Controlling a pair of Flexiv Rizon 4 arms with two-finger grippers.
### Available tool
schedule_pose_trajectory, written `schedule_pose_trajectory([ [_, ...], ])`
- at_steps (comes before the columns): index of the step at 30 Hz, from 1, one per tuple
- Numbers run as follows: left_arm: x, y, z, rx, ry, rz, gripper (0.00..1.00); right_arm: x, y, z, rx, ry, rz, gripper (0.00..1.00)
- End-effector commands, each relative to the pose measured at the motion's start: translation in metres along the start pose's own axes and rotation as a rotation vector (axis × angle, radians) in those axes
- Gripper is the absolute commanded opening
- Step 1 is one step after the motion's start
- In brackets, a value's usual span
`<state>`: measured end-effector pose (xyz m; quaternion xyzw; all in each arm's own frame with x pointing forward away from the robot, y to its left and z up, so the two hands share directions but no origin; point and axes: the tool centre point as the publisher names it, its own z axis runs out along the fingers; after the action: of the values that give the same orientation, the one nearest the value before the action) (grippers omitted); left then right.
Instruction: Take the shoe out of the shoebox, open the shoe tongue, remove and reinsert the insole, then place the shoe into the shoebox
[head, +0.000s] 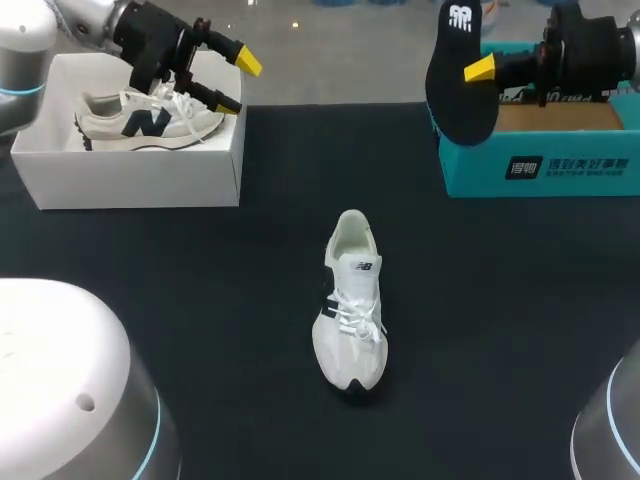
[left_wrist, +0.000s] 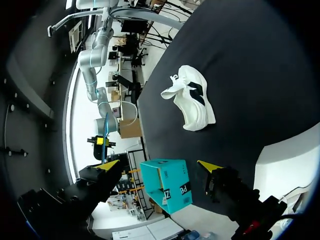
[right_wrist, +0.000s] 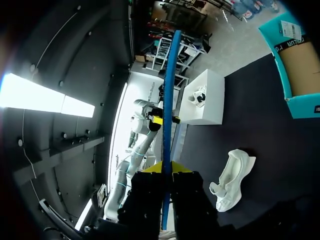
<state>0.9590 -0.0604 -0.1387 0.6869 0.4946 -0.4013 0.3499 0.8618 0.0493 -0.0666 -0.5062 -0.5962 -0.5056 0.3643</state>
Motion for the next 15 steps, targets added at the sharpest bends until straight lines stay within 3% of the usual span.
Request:
schedule_pose_trajectory([
  [1,0.015,-0.001,-0.005,-0.005,0.010,0.019,1.00,0.002,0.000,0.001,-0.002,-0.007,-0.002,0.00],
  [7,0.028,-0.001,-0.013,-0.031,0.056,0.035,1.00,0.002,0.001,0.003,-0.006,-0.008,-0.006,0.00],
  [9,0.028,0.000,-0.014,-0.064,0.072,0.015,1.00,0.002,0.001,0.003,-0.008,-0.008,-0.006,0.00],
  [15,0.028,0.000,-0.014,-0.064,0.072,0.015,1.00,0.004,0.005,0.005,-0.003,-0.012,-0.041,0.00],
])
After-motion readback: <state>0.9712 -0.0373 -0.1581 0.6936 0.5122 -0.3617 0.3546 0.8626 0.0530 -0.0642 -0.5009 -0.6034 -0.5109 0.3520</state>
